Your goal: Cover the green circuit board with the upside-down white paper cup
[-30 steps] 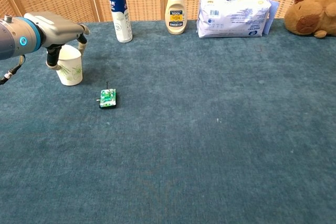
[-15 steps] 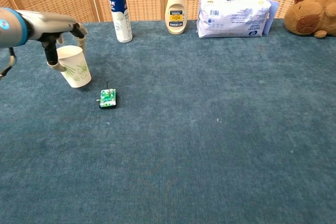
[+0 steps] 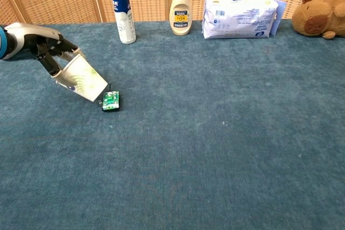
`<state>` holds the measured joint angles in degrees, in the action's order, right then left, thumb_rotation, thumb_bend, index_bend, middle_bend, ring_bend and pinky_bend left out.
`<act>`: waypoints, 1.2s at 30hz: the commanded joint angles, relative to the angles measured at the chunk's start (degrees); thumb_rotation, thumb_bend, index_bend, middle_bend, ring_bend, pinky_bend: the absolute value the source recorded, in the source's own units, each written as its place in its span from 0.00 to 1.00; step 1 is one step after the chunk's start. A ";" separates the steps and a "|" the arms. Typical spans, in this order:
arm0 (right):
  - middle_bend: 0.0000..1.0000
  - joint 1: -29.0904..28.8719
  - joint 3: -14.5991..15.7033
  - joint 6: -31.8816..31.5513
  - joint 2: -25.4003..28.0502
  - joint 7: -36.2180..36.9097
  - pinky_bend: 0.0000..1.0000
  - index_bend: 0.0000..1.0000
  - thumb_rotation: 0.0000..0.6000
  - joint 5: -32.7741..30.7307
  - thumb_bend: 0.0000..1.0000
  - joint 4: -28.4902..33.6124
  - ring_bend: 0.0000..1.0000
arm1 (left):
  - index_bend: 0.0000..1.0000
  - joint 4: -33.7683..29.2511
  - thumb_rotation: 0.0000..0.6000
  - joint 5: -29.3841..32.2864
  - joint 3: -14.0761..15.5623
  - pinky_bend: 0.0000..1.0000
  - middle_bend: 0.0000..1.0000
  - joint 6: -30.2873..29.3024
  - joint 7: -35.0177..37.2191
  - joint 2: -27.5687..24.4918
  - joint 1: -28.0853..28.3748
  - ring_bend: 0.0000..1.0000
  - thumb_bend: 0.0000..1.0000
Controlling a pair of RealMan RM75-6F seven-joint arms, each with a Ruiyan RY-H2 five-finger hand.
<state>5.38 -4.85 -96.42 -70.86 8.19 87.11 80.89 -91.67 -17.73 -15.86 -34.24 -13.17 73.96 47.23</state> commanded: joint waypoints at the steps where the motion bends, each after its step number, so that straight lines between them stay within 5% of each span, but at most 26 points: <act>1: 0.44 0.09 0.08 0.00 0.04 -0.13 0.37 0.47 1.00 0.00 0.31 0.12 0.47 | 0.43 1.60 1.00 2.20 -0.80 0.24 0.09 6.63 5.63 -1.72 -0.75 0.00 0.22; 7: 0.44 0.35 0.20 -0.30 0.13 -0.16 0.37 0.47 1.00 0.06 0.31 0.30 0.47 | 0.21 1.95 1.00 -1.25 0.91 0.22 0.09 9.74 7.52 -3.29 0.21 0.00 0.14; 18: 0.44 0.27 -0.05 -0.71 0.34 0.14 0.37 0.47 1.00 0.40 0.31 0.72 0.47 | 0.15 -5.94 1.00 -6.69 6.71 0.19 0.09 5.42 4.10 -12.51 5.25 0.00 0.13; 23: 0.44 0.20 -0.03 -0.68 0.23 0.83 0.37 0.47 1.00 0.55 0.31 0.75 0.47 | 0.15 -10.93 1.00 -4.69 13.20 0.19 0.09 -0.55 -2.87 -15.79 9.76 0.00 0.15; 28: 0.44 0.24 0.05 -0.75 -0.08 1.37 0.37 0.47 1.00 0.64 0.31 0.18 0.47 | 0.17 -12.20 1.00 1.50 19.58 0.19 0.09 -7.92 -12.29 -12.54 15.04 0.00 0.19; 36: 0.44 0.82 -0.05 -1.28 -0.01 2.52 0.37 0.47 1.00 0.14 0.31 -0.74 0.47 | 0.17 -11.17 1.00 6.92 22.72 0.19 0.09 -18.92 -22.95 -3.89 19.40 0.00 0.19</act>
<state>6.17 -4.89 -97.69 -70.88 10.69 87.29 80.18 -103.02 -12.31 5.82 -50.10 -33.83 67.24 65.14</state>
